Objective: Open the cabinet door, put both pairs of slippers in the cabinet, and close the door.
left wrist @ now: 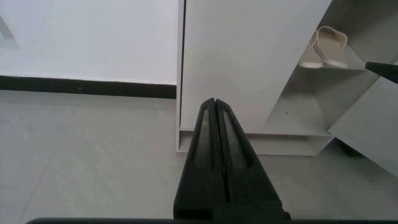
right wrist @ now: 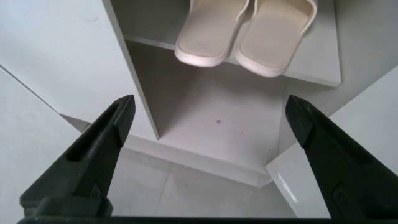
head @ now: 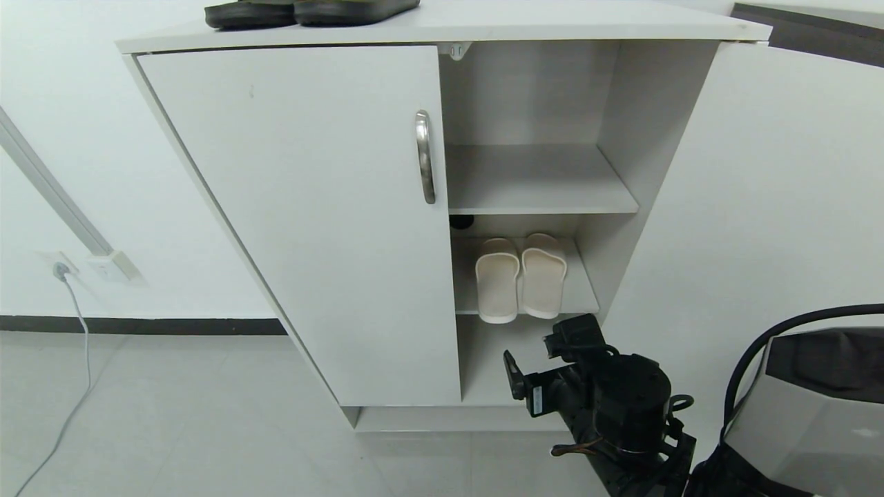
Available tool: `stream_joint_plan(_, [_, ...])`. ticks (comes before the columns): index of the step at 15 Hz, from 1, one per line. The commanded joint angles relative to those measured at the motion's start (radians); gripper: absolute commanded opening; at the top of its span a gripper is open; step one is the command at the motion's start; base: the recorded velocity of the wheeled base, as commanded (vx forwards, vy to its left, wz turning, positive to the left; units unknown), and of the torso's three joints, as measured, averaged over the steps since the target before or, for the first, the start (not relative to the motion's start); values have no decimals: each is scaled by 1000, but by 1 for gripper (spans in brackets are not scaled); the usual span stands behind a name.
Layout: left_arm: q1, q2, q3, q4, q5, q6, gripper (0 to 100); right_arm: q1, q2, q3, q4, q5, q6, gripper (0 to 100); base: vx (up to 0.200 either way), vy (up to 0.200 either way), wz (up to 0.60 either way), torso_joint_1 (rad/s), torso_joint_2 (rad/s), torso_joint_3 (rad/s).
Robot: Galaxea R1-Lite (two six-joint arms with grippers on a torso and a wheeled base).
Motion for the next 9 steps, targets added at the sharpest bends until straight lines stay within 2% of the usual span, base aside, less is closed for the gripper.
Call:
stream_joint_plan(1, [0, 0, 0, 0, 0, 0, 0, 1, 4, 0, -1, 0, 0, 100, 0, 0, 0, 2, 2, 149])
stream_joint_plan(9, [-2, 0, 0, 0, 0, 0, 0, 1, 4, 1, -1, 0, 0, 100, 0, 0, 0, 3, 2, 193])
